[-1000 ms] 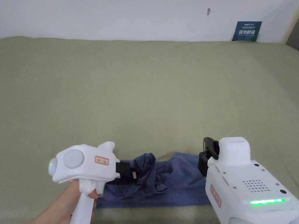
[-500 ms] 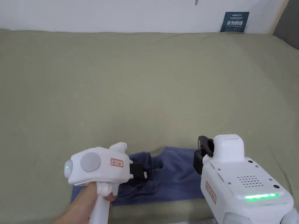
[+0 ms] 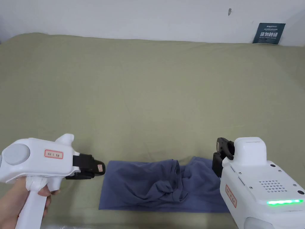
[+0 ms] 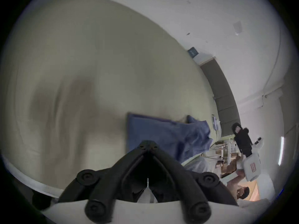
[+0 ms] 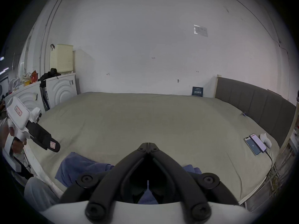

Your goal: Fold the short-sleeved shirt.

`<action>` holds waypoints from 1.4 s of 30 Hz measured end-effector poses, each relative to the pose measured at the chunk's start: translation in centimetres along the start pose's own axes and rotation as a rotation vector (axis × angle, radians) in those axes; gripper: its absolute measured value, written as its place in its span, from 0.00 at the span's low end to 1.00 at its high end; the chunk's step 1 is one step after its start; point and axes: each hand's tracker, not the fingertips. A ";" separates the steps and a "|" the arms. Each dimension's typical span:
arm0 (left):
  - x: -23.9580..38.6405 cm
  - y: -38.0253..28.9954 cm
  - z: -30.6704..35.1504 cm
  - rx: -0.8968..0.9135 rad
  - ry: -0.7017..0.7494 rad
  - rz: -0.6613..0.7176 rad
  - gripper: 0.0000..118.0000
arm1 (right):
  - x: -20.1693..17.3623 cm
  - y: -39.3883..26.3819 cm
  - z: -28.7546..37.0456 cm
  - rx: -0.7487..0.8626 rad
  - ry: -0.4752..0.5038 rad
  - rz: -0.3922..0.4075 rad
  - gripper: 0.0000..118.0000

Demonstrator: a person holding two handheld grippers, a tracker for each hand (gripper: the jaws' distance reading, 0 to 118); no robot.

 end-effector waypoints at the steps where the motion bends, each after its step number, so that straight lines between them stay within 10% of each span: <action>1: -0.8 -0.3 -0.4 -0.015 -0.020 0.022 0.00 | -0.2 0.0 -0.2 -0.002 0.000 0.005 0.00; 3: -1.8 -0.7 -1.5 -0.040 -0.119 0.067 0.06 | -0.4 0.0 -0.3 -0.006 0.001 0.015 0.00; 4: -2.0 -1.0 -2.0 -0.037 -0.167 0.084 0.24 | -0.4 0.0 -0.4 -0.010 0.002 0.017 0.00; 6: -1.9 -1.3 -3.6 -0.074 -0.220 0.097 1.00 | -0.4 -0.1 -0.5 -0.016 0.001 0.021 0.00; 13: -0.4 -0.1 -6.2 -0.061 -0.316 0.134 0.93 | 0.4 0.2 -0.4 -0.019 -0.016 0.026 0.00; 14: 0.1 -0.3 -6.6 -0.070 -0.308 0.130 0.82 | 0.6 0.3 -0.3 -0.016 -0.020 0.025 0.00; 16: 1.0 -0.6 -6.8 -0.080 -0.167 0.064 0.10 | 0.9 0.5 -0.2 -0.010 -0.026 0.024 0.00; 34: 0.1 1.3 10.0 0.194 0.243 0.052 0.10 | 1.7 3.1 -0.9 0.117 -0.031 0.039 0.00; 42: 8.4 1.6 7.0 0.132 0.252 -0.108 0.10 | 1.1 3.0 -0.8 0.123 -0.031 0.026 0.00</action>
